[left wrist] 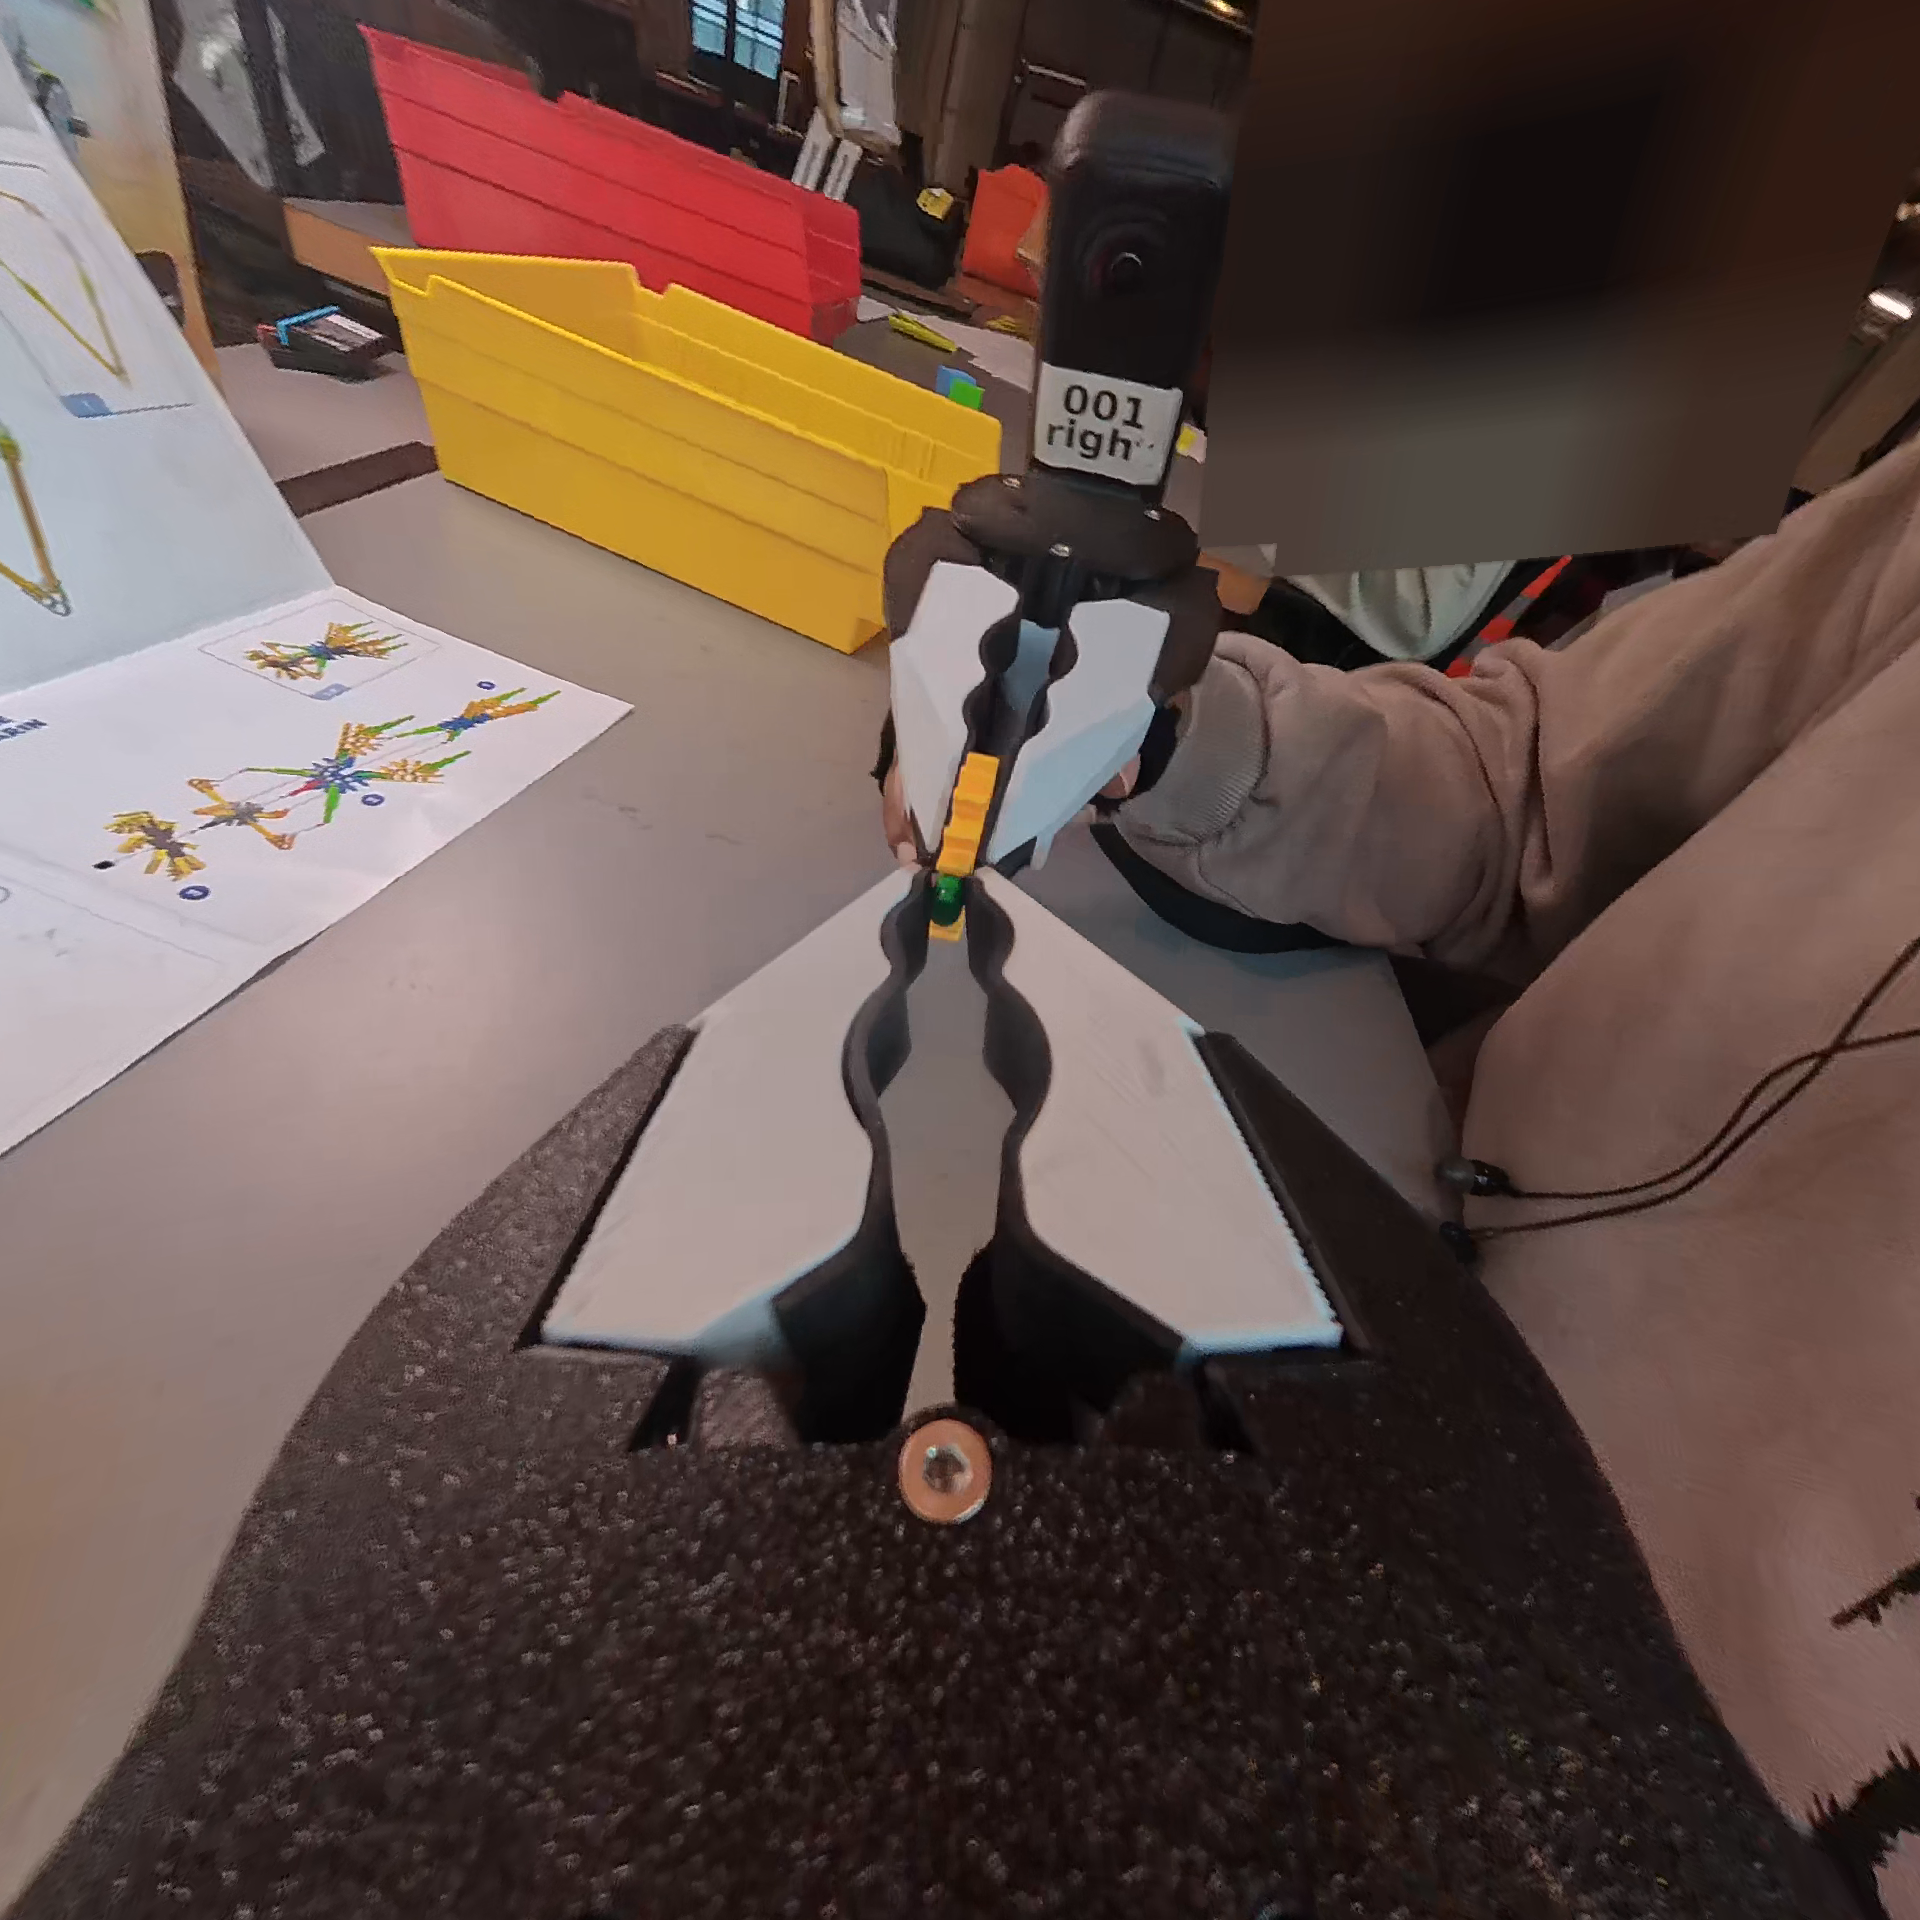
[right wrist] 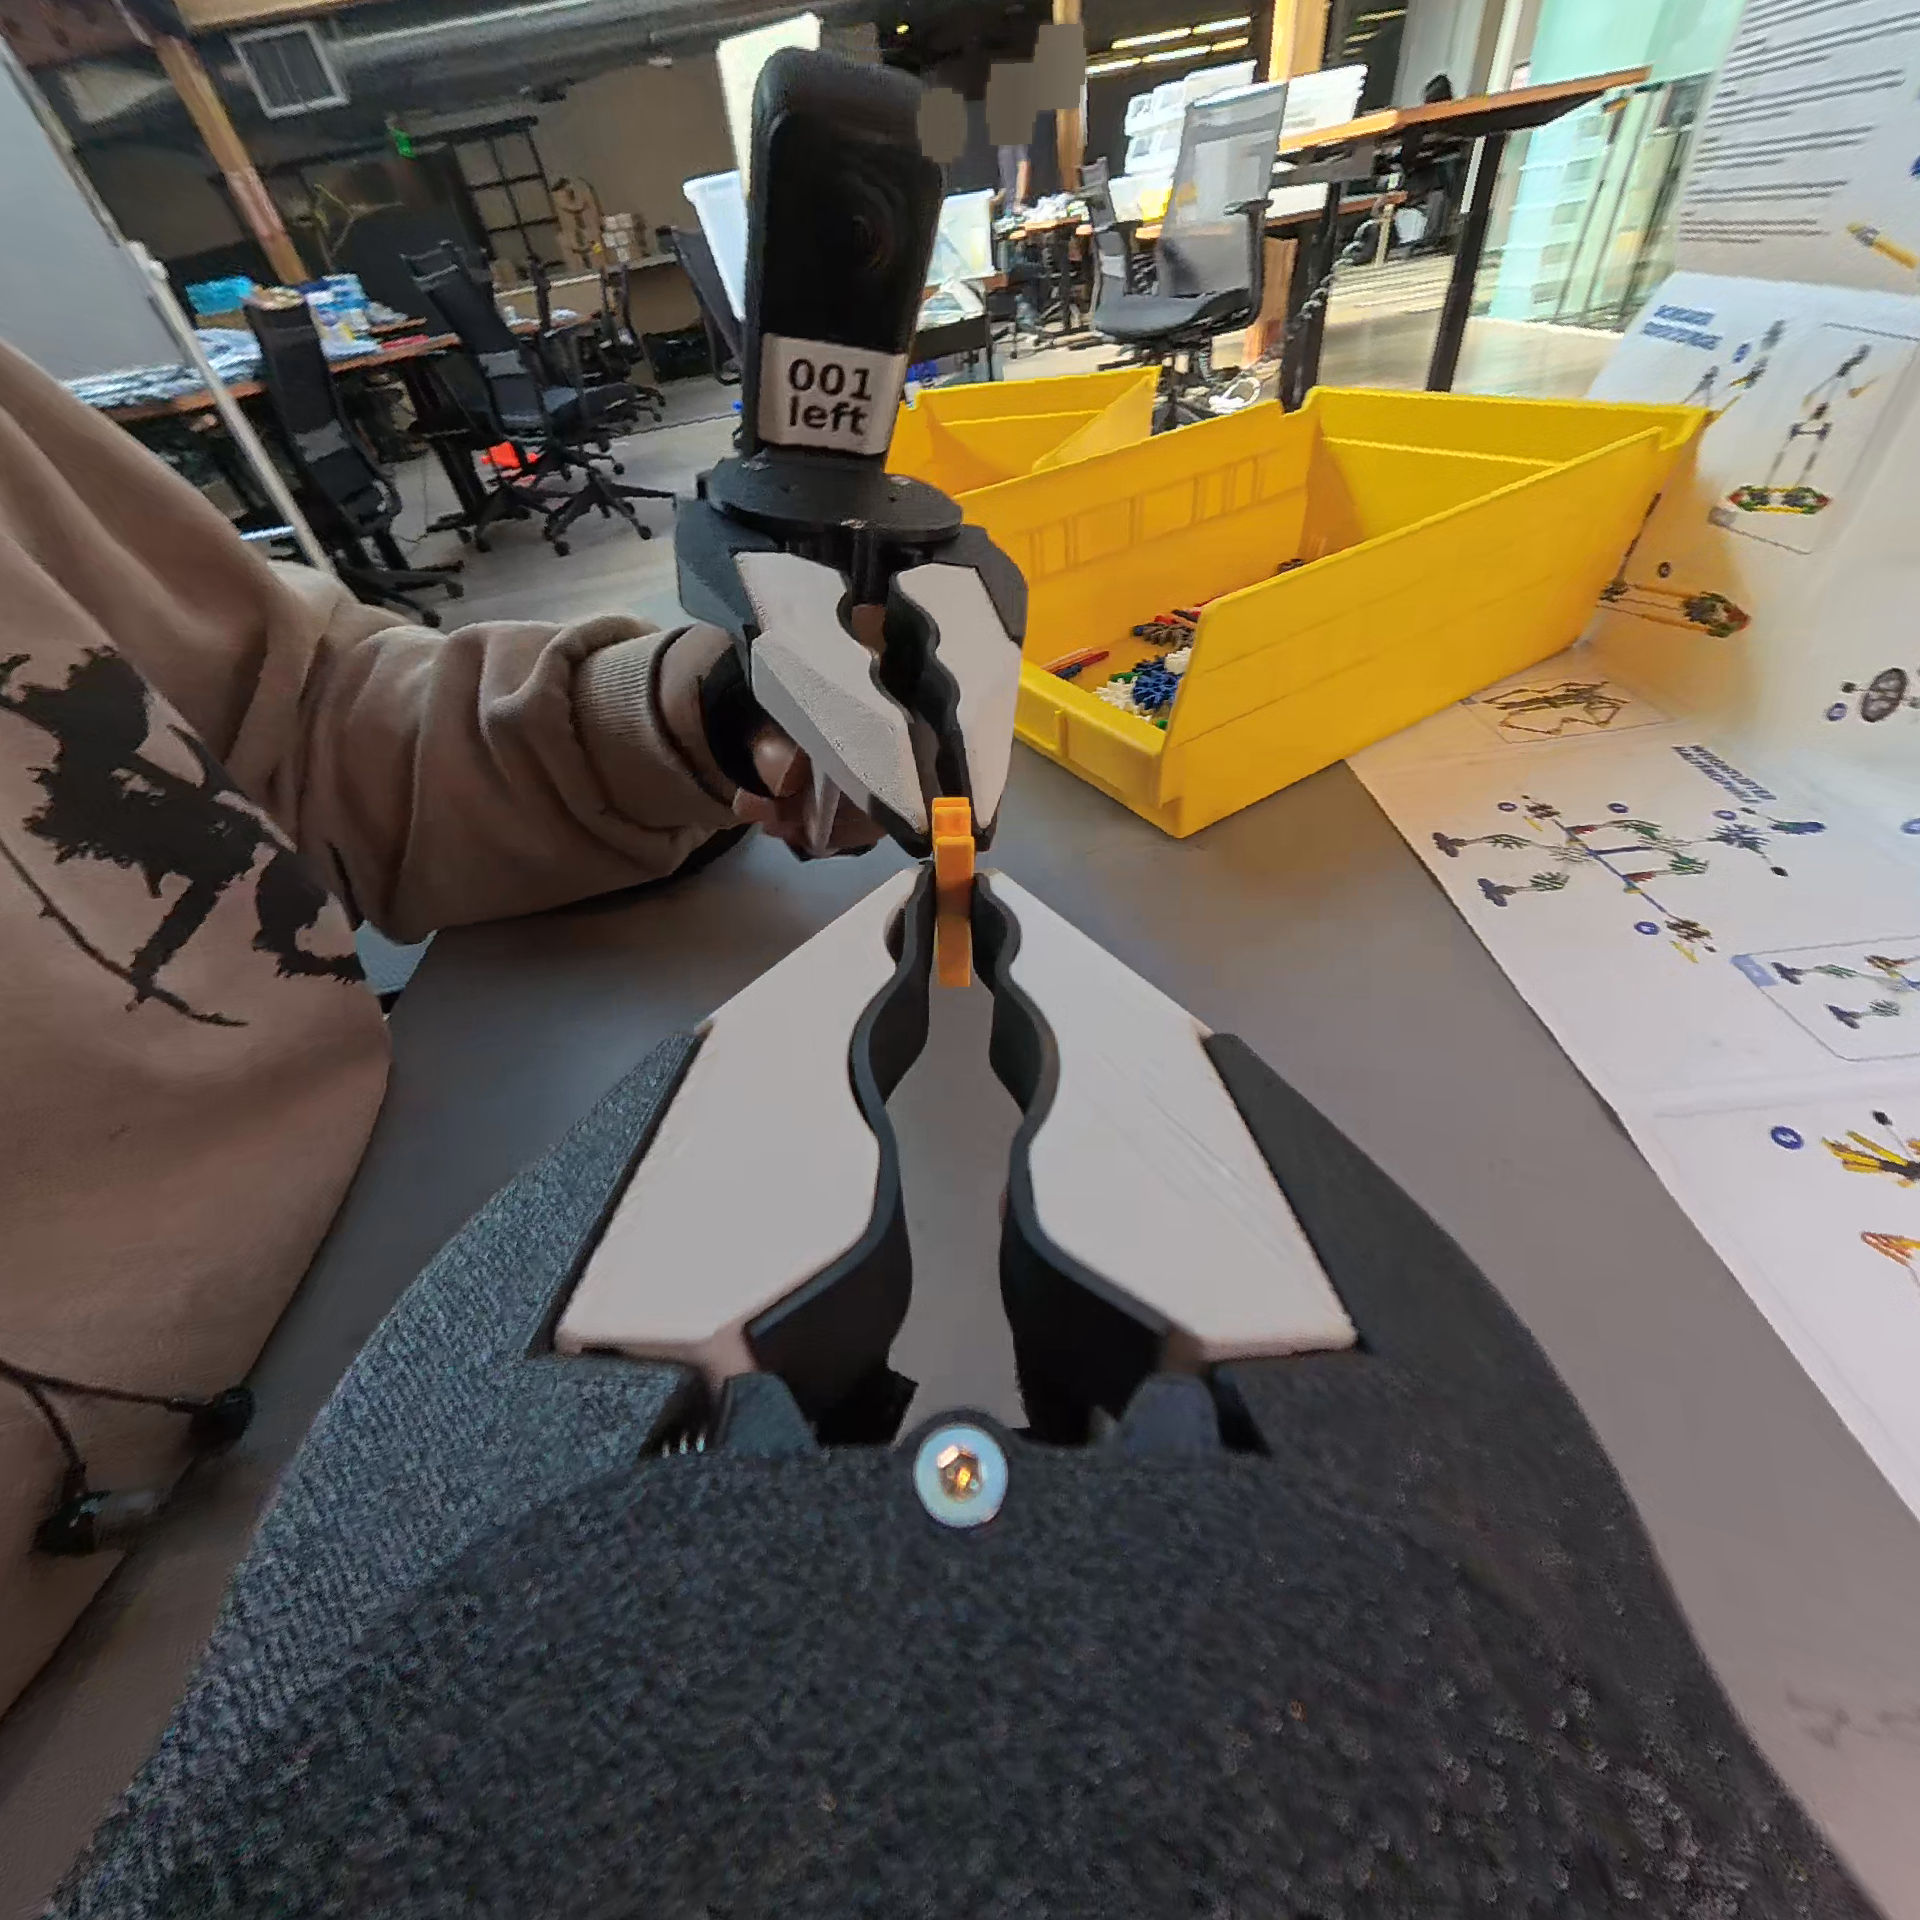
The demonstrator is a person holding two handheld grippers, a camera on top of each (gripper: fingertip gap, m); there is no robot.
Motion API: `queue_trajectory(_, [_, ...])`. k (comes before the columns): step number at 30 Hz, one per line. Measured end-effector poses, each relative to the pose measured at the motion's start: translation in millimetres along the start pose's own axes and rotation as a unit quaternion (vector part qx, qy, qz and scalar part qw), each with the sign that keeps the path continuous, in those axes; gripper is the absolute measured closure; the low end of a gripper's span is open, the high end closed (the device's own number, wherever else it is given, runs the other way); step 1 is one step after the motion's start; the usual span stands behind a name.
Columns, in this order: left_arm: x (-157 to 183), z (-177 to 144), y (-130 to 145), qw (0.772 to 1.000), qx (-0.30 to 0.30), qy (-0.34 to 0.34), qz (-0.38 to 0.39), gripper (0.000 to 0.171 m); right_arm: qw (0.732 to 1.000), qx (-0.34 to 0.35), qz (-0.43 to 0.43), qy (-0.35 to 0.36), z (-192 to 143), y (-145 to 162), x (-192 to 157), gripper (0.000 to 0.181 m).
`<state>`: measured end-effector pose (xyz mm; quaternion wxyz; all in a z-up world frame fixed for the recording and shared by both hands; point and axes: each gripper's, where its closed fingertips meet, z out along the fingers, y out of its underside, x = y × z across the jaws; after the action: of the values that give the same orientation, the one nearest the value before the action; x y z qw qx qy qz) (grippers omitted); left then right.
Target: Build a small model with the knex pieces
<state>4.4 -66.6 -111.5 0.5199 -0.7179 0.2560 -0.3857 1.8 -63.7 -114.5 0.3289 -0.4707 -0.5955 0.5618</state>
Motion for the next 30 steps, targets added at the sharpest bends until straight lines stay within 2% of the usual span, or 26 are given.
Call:
queue_trajectory(2, [-15,0,-4,0.999,0.025,-0.044,-0.009,0.166,0.998,0.010,0.016,0.055,4,-2,15,0.176])
queue_trajectory(7, [-45,2,-13,0.982,0.047,-0.181,0.039,0.165,0.979,0.026,0.028,0.203,7,-5,44,0.174])
queue_trajectory(10, [-57,6,-13,0.958,0.016,-0.265,0.113,0.164,0.960,0.014,0.020,0.280,4,-2,57,0.174])
queue_trajectory(14, [-67,12,-14,0.919,-0.028,-0.337,0.203,0.163,0.943,0.006,0.017,0.331,0,1,68,0.174])
queue_trajectory(18, [-81,16,-16,0.884,-0.044,-0.396,0.243,0.167,0.933,-0.002,0.013,0.359,0,4,77,0.177])
queue_trajectory(19, [-83,17,-18,0.883,-0.039,-0.402,0.240,0.168,0.932,-0.001,0.006,0.363,-3,2,79,0.178])
queue_trajectory(24, [-89,1,-38,0.902,0.003,-0.390,0.185,0.167,0.945,0.053,0.051,0.320,-22,-12,86,0.178])
queue_trajectory(27, [-95,-41,-53,0.901,0.026,-0.409,0.143,0.167,0.952,0.065,0.044,0.297,-41,-14,87,0.177])
queue_trajectory(30, [-118,-107,-57,0.874,-0.004,-0.473,0.114,0.166,0.959,0.080,0.034,0.269,-50,-21,83,0.177])
